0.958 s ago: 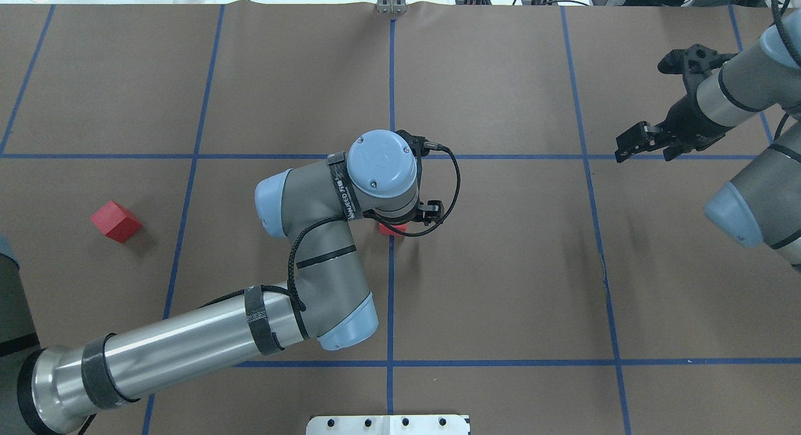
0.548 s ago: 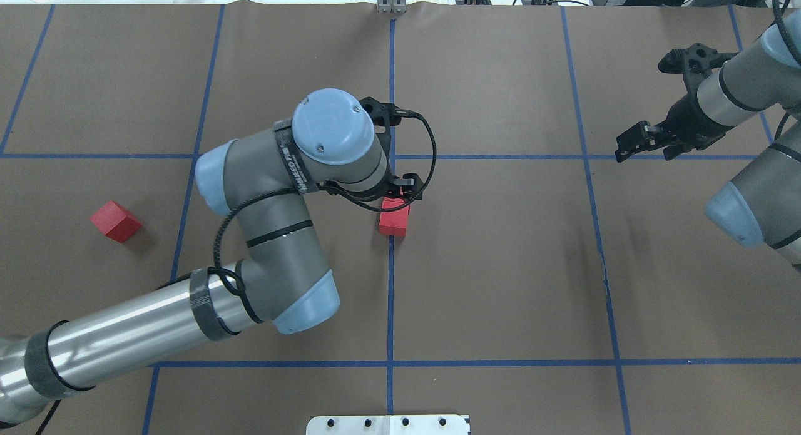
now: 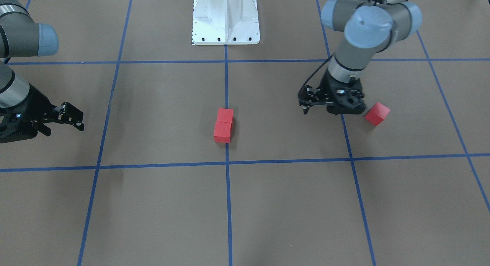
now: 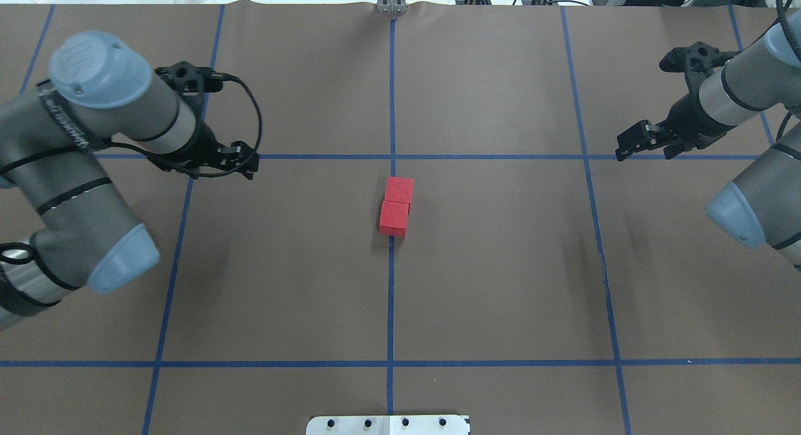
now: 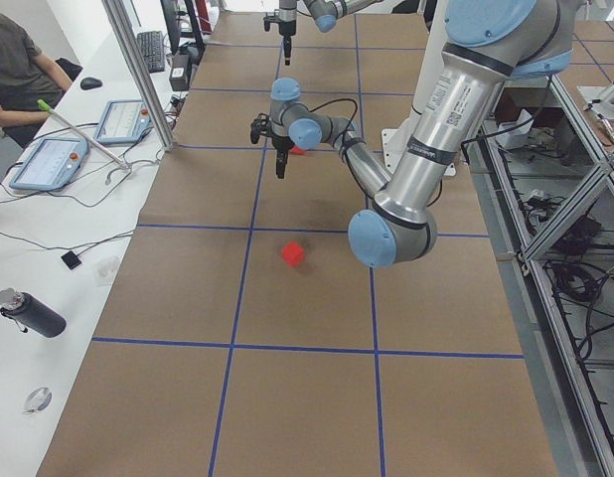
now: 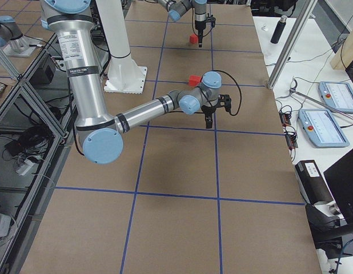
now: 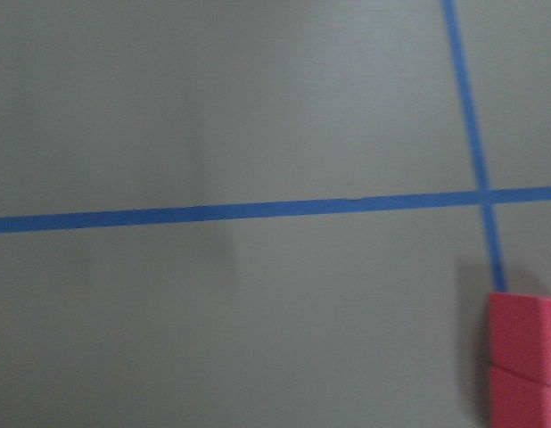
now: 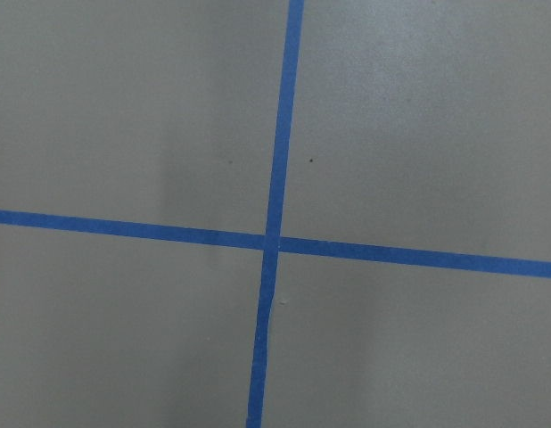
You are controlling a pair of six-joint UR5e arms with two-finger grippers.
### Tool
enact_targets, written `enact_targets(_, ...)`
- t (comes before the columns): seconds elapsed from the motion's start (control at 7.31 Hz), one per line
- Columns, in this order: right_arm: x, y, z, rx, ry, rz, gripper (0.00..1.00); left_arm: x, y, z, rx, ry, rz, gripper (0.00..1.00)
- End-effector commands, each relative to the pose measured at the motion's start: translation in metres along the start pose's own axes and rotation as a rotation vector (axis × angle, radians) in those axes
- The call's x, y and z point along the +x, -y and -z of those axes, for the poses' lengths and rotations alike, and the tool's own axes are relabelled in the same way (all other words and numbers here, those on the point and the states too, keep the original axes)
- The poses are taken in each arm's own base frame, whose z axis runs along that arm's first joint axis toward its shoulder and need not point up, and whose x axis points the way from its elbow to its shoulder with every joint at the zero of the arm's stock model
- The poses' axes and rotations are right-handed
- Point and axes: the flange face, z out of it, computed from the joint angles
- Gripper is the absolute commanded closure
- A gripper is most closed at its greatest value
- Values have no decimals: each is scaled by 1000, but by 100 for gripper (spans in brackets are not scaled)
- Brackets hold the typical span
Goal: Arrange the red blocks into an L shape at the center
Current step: 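Move the left gripper to the remaining red cube and grasp it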
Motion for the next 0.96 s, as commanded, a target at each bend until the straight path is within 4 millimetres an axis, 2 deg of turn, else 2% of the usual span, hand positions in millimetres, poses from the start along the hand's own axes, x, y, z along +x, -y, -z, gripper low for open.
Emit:
enact_targets(0.0, 0, 0, 1, 4, 1, 1, 1, -139, -2, 2, -83, 58, 210, 1)
enact_targets(0.14, -2, 0, 2, 6, 3, 3, 1, -170, 9, -16, -92, 106, 375, 1)
enact_targets(0.27, -3, 0, 2, 6, 2, 4, 1, -171, 11, -22, -68, 90, 575, 1)
enact_targets(0.41, -4, 0, 3, 8, 4, 6, 1, -176, 11, -29, -47, 60, 679, 1)
enact_targets(0.55, -5, 1, 4, 15, 0, 8, 1, -178, 12, -33, -41, 51, 712, 1)
enact_targets(0.68, -6, 0, 7, 25, -2, 11, 1, -190, 10, -50, -57, 82, 761, 1)
enact_targets(0.82, -7, 0, 8, 27, 0, 12, 1, -194, 10, -54, -58, 84, 764, 1)
